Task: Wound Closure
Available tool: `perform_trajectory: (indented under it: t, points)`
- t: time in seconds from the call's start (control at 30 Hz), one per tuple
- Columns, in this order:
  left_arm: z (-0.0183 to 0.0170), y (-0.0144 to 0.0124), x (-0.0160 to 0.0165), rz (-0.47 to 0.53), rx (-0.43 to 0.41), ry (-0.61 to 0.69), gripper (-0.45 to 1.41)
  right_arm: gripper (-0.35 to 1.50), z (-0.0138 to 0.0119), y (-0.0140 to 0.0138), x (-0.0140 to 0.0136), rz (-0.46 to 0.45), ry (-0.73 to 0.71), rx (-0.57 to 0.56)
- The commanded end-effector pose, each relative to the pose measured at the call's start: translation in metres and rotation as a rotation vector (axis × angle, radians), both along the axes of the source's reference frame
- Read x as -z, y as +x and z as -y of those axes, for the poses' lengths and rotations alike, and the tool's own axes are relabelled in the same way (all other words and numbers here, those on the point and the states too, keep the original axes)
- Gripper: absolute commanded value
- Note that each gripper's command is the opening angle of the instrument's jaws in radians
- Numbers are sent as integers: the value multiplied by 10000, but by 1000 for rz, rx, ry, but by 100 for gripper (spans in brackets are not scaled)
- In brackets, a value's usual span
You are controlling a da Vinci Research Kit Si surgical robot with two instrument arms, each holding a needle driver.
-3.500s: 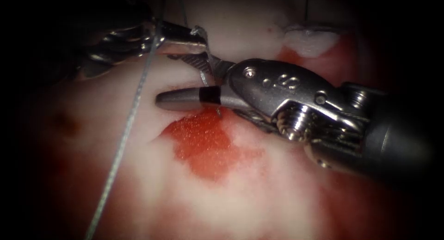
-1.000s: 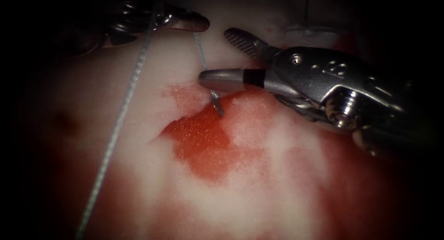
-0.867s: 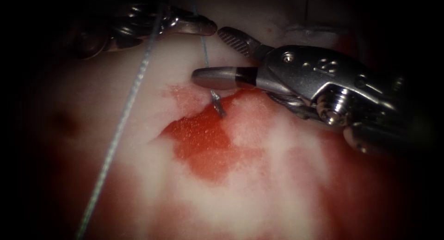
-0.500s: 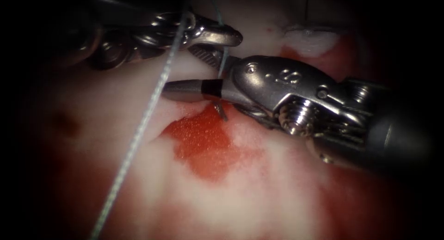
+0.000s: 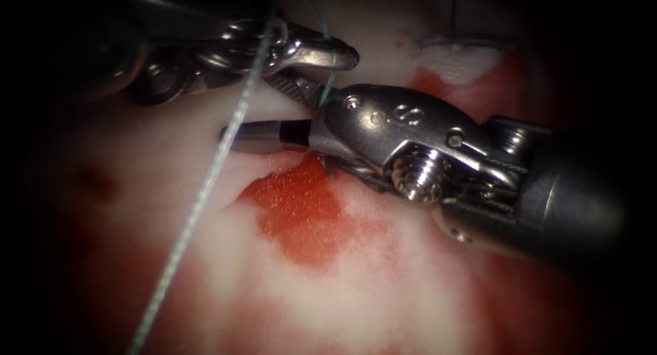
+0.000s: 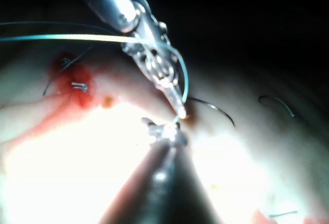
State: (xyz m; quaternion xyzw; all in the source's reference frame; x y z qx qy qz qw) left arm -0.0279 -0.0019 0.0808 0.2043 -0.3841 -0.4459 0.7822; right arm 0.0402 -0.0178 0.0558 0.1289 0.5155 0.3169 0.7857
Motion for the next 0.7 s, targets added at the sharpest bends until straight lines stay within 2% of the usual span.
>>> perform_trajectory:
  t: [0.03, 0.17, 0.23, 0.7]
  points:
    - [-11, -5, 4, 3, 3, -6, -45, 78, -11, 9, 6, -3, -9, -1]
    - [-11, -5, 3, 3, 2, -7, -45, 56, -15, 9, 8, -8, -28, 5]
    - [-10, -5, 3, 4, 1, -8, -45, -35, -18, 6, 11, -14, -24, 7]
    - [-12, 0, 6, 4, -2, -9, -45, -35, -24, -3, 13, -20, -3, -6]
